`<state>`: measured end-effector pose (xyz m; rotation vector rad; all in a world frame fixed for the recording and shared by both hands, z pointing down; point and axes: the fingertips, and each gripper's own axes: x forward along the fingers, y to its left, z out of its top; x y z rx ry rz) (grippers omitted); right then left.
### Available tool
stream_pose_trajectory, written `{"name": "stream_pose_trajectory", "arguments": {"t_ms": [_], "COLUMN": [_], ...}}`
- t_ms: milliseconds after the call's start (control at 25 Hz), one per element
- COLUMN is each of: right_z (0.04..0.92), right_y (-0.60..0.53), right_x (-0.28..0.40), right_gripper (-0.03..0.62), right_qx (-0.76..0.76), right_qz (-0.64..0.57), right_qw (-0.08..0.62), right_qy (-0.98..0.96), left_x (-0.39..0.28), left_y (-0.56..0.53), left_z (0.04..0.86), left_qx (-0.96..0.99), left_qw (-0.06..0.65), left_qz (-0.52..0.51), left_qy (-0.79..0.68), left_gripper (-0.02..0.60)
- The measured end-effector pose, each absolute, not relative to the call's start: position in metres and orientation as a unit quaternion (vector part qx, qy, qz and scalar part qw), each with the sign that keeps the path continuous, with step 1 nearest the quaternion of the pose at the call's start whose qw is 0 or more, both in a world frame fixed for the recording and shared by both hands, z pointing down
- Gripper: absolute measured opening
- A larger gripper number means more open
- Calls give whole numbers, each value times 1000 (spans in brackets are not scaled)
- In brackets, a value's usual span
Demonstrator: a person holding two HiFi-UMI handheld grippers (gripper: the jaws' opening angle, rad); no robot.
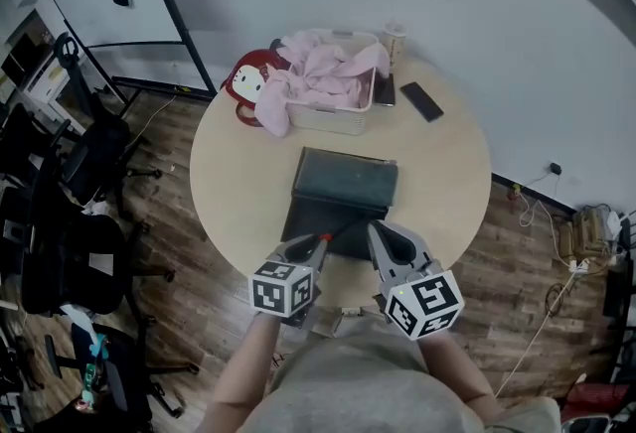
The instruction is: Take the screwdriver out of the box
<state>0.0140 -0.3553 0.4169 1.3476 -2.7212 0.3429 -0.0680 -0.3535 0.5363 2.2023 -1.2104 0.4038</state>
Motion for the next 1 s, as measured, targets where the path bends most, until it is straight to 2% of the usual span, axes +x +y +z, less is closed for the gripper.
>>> {"name": "stream_pose_trajectory", "arguments": {"t_ms": [80,240,560,760,1000], "right_z": [421,426,436,441,447], "right_y": [-365,-380,-397,-406,-419], "right_x": [17,22,30,35,42], "right_gripper": [2,2,2,2,2], "right_qx": [439,435,427,425,427], "right_qz": [115,121,130,135,141], "right_qw": [42,45,54,56,57], "right_qy": [-890,-891,-893,-894,-891], "left_x": [-61,-52,-38,-39,-29], "left_y": [-360,-375,-389,-397,-398], "left_z": [550,575,625,658,683], "left_qx": [831,834,825,805,786], "left_qw": [298,286,278,235,205], "left_qz": [184,258,402,497,557], "left_qy": [-433,-396,-284,-225,-171], "left_gripper": [114,180,202,201,195]}}
